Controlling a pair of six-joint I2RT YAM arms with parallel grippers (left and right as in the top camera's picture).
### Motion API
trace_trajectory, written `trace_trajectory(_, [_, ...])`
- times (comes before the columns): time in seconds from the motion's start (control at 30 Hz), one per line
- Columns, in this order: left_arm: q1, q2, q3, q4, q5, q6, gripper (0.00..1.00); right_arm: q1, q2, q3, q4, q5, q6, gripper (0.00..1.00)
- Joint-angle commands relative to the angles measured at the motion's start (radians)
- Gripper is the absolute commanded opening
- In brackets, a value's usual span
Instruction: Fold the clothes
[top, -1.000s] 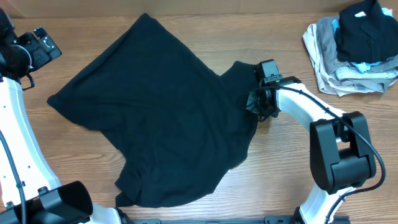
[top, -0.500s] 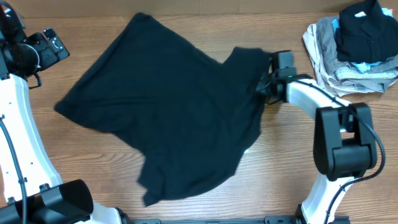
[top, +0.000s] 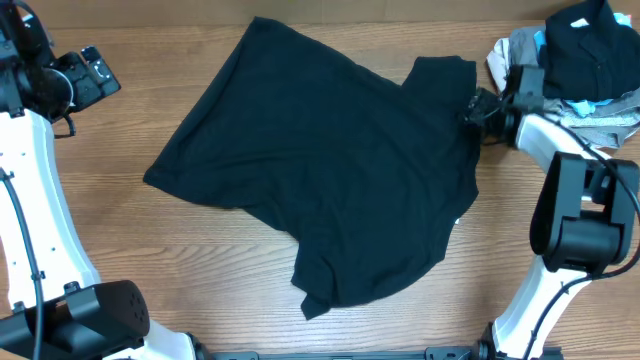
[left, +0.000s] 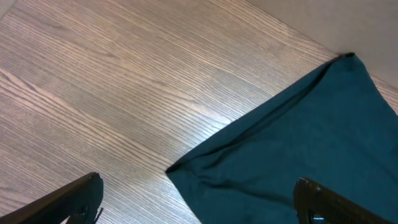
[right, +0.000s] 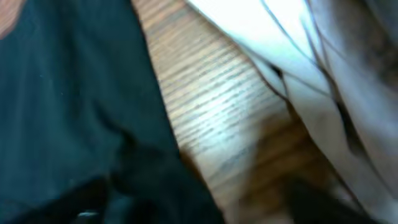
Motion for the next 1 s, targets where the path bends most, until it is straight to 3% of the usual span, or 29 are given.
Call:
trace_trajectory(0.0, [-0.008, 0.008, -0.003, 0.004, 0.01, 0.042, 1.0, -0.003, 0.027, 0.193, -0.213, -0.018, -0.051, 1.0])
trace_trajectory(0.23, [-0.008, 0.002, -0.003, -0.023, 0.011, 0.071, 1.0, -0.001, -0.084, 0.519, -0.712, -0.04, -0.042, 1.0])
trace_trajectory(0.33, [-0.008, -0.01, -0.003, -0.062, 0.01, 0.092, 0.99, 0.0, -0.18, 0.58, -0.834, -0.095, -0.042, 1.0])
trace_trajectory(0.47, [-0.008, -0.041, -0.003, -0.141, -0.006, 0.099, 0.98, 0.009, -0.324, 0.582, -0.933, -0.205, -0.042, 1.0])
trace_trajectory(0.73, [-0.008, -0.143, -0.003, -0.285, -0.006, 0.1, 0.98, 0.101, -0.524, 0.582, -1.233, -0.178, -0.014, 1.0])
trace_trajectory(0.97, [-0.006, -0.216, -0.003, -0.359, -0.064, 0.098, 0.98, 0.3, -0.644, 0.488, -1.331, -0.165, -0.007, 1.0])
